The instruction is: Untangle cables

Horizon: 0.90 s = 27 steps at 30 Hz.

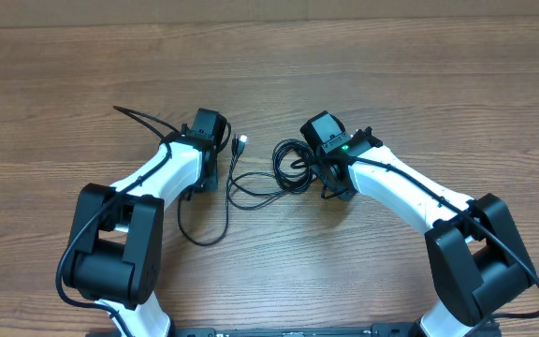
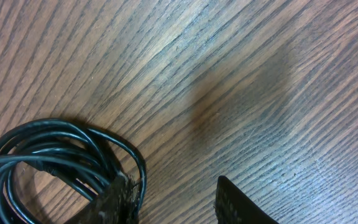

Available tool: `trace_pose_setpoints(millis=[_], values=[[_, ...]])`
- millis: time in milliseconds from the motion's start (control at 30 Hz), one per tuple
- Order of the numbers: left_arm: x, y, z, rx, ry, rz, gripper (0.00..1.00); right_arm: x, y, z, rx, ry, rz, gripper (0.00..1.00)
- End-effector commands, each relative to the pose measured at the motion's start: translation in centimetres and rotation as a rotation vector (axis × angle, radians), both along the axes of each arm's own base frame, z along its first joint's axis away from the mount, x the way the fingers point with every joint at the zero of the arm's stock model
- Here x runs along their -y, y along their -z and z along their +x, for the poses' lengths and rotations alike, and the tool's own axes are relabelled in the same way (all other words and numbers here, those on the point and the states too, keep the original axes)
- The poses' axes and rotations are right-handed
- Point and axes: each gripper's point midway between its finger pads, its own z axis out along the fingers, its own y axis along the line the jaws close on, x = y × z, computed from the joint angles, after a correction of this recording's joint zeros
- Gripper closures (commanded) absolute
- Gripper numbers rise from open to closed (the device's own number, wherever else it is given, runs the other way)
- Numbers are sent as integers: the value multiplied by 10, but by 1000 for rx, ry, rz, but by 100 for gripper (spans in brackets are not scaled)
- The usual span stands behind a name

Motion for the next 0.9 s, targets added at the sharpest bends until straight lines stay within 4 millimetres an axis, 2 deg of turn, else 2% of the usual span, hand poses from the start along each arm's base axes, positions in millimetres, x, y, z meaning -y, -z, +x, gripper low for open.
trace_pose_setpoints(millis=[0,100,233,267,400,500,633,700,767,800,867], values=[[-19,13,0,6,-15,106,87,-1,-9,5,28,-1,4,59],[-23,4,23,117,-31,147,87,-1,-9,5,28,-1,4,59],[-19,-8,55,270,-44,129,75,-1,-9,5,28,-1,4,59],[-17,-10,62,297,-29,122,75,-1,-9,5,28,-1,4,59],[-13,-35,89,371,29,135,72,-1,-9,5,28,-1,4,59],[-12,-64,99,386,25,147,55,-1,-9,5,28,-1,4,59],[-14,-99,91,346,-62,117,49,-1,-9,5,28,-1,4,59],[-11,-106,79,288,-95,69,46,-1,-9,5,28,-1,3,58],[-2,-102,65,205,-105,-19,39,-1,-9,5,28,-1,4,55],[4,-96,58,160,-98,-67,38,-1,-9,5,28,-1,4,55],[14,-84,38,63,-120,-162,48,-1,-9,5,28,-1,4,54]])
